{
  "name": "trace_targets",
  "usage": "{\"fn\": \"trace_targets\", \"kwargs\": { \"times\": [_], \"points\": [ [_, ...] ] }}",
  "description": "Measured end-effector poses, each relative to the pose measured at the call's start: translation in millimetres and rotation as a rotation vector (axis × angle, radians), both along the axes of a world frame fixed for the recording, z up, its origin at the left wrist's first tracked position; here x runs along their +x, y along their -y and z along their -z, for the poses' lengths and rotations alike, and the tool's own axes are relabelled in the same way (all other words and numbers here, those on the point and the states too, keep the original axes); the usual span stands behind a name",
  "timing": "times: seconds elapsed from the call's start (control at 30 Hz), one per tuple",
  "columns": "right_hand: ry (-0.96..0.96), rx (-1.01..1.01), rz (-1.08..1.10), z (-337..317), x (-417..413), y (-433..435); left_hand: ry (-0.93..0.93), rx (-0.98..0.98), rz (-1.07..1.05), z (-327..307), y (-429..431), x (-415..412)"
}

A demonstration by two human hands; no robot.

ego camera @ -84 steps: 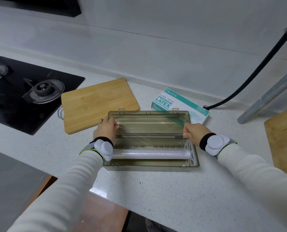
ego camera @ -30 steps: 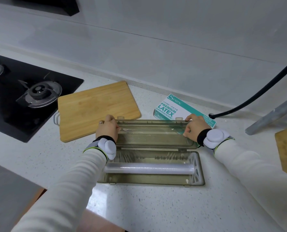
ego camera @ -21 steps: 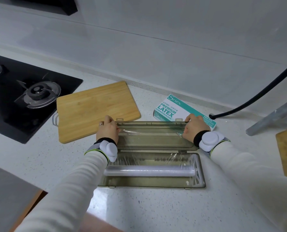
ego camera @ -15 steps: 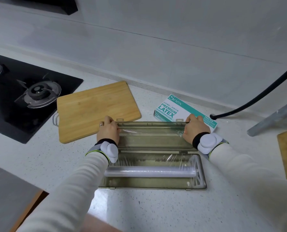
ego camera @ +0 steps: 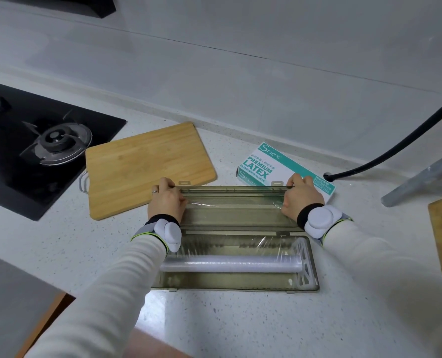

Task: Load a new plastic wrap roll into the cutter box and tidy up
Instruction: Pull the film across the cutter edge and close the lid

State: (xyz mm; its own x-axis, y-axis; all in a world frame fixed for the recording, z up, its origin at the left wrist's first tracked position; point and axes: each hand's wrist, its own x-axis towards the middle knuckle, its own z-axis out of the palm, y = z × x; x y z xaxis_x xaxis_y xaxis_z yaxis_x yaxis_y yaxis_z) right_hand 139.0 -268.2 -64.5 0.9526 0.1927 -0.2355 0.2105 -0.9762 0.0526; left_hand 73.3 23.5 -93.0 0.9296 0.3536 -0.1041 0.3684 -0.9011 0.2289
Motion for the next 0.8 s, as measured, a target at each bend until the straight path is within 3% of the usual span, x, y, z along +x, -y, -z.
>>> {"fn": "trace_targets", "kwargs": {
  "times": [0.37, 0.8],
  "points": [
    [0.015, 0.043, -0.016, -1, -6, 2, 0.026, -0.056, 0.052, 0, -5, -5],
    [0.026, 0.026, -0.029, -1, -8, 2, 0.006, 0.042, 0.118, -5, -13, -2]
  ]
}}
